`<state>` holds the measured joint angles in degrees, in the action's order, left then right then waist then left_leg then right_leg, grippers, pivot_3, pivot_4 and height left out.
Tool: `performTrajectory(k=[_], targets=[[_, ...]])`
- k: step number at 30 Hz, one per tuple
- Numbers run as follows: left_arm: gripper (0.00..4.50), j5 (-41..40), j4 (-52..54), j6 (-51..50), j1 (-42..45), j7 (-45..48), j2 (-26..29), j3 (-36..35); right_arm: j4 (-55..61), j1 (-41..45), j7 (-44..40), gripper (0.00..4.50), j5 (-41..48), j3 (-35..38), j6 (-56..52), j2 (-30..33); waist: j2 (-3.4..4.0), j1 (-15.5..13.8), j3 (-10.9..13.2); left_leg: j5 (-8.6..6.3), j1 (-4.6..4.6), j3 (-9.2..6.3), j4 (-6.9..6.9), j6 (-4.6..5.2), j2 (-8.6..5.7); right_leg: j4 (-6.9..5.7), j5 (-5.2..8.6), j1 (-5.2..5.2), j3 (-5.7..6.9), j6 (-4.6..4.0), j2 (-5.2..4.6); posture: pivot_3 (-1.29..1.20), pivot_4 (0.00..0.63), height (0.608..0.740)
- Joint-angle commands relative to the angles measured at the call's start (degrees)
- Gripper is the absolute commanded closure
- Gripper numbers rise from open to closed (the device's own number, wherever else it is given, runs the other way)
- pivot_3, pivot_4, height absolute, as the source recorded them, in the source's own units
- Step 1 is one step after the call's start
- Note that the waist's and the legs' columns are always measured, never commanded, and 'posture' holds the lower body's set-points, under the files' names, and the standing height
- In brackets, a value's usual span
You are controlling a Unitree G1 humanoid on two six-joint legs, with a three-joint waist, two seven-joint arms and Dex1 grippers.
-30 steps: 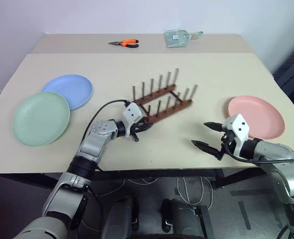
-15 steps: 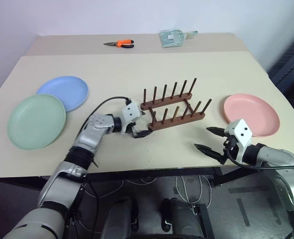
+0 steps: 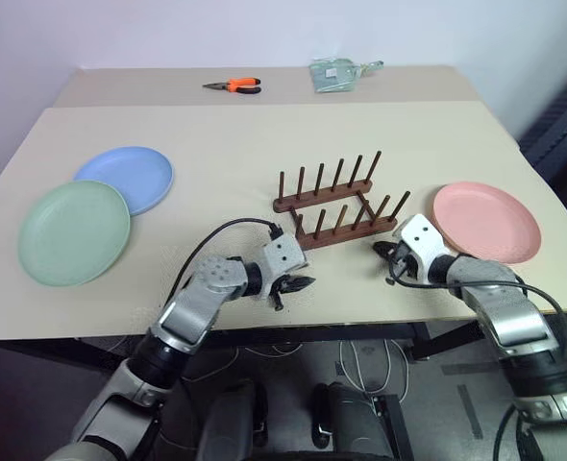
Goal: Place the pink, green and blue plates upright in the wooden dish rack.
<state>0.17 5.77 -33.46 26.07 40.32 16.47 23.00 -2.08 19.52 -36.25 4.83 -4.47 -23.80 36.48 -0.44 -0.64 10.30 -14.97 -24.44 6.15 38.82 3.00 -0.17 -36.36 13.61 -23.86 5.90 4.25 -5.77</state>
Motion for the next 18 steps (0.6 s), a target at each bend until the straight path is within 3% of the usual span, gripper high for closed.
performTrajectory(k=[1, 9, 15, 18], targets=[[2.92, 4.88, -6.56, -2.0, 2.47, -9.22, -1.72, -1.99, -4.13, 3.55, 2.18, 4.49, -3.1, -1.23, 0.81, -1.42, 0.0, 0.01, -0.01, -0.02, 0.02, -0.02, 0.05, 0.03, 0.0, 0.0, -0.01, 0.06, 0.0, 0.02, 0.0, 0.0, 0.15, 0.74], [2.92, 5.63, -19.1, 2.25, 7.71, -18.06, -2.26, -6.21, -15.44, 11.35, 4.82, 4.49, -7.01, -2.41, 6.72, -4.98, 0.1, 1.08, -0.08, -0.03, 0.12, -0.06, 0.16, 0.05, 0.02, -0.06, -0.04, 0.17, 0.01, 0.07, -0.01, 0.0, 0.15, 0.74], [2.92, 4.98, -22.4, 5.15, 9.44, -18.43, -2.65, -6.26, -18.76, 13.54, 3.68, 4.49, -7.12, -1.81, 10.08, -5.6, 0.12, 1.47, -0.1, -0.03, 0.16, -0.05, 0.15, 0.03, 0.02, -0.06, -0.05, 0.2, 0.01, 0.07, -0.02, 0.0, 0.15, 0.74], [2.92, 4.08, -17.05, 4.89, 7.31, -15.67, -1.83, -5.24, -11.75, 10.88, -0.91, 3.62, -4.18, 1.23, 8.56, -1.73, 0.14, 1.4, -0.09, -0.03, 0.15, -0.05, 0.13, 0.02, 0.02, -0.05, -0.05, 0.2, 0.01, 0.07, -0.03, 0.0, 0.15, 0.74]])
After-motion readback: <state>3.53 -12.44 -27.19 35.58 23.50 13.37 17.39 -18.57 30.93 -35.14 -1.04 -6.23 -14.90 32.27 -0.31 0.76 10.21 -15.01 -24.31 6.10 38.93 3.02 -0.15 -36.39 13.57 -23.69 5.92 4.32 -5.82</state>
